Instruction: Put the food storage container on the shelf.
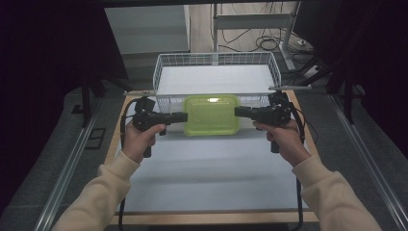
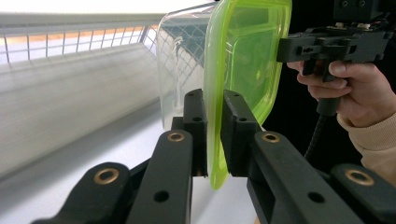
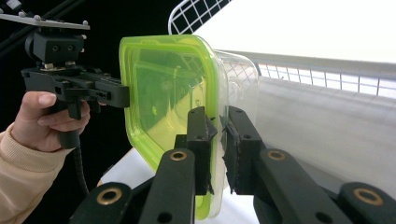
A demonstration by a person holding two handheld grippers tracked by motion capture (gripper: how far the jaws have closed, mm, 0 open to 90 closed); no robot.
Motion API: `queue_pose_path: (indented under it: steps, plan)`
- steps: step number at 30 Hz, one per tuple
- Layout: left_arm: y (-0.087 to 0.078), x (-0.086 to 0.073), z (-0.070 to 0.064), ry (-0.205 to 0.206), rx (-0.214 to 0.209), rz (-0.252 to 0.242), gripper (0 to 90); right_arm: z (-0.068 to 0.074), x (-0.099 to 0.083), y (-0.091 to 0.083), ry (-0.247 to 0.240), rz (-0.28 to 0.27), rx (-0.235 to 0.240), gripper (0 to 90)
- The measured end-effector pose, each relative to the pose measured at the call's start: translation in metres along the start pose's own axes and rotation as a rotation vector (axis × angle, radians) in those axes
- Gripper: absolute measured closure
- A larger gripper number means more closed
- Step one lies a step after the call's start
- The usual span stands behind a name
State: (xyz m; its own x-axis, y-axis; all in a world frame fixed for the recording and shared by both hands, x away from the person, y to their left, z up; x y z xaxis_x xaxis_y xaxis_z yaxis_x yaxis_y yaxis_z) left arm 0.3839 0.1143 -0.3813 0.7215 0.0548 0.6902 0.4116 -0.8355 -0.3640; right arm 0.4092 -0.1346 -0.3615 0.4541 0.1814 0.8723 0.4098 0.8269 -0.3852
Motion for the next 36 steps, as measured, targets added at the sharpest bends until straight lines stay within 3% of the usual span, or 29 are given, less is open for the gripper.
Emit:
queue_pose_path:
  steps: [12, 22, 36]
  plan:
    - [0.005, 0.027, 0.000, 0.002, 0.020, -0.005, 81.5, -0.014, 0.024, 0.003, -0.006, -0.012, -0.026, 81.2]
    - [0.012, 0.055, 0.002, 0.029, 0.050, 0.000, 81.5, -0.030, 0.042, 0.007, 0.014, -0.041, -0.049, 80.9]
    - [0.024, 0.085, 0.007, 0.008, 0.056, -0.006, 81.4, -0.053, 0.066, 0.010, 0.034, -0.059, -0.098, 80.5]
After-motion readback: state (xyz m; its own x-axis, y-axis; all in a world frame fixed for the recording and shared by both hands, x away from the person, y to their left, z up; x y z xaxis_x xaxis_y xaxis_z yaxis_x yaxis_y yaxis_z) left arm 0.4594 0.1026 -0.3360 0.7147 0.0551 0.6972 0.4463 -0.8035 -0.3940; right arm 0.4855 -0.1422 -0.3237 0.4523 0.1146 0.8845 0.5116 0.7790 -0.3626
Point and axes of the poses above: each handheld gripper's, and its own axes: y roughly forward along the jaws, x roughly out of its top, z roughly to its left, the point moved 7 cm from there along y, roughly forward along the jaws, and after that the axes turned 9 degrees about -y, right-handed, at the moved point
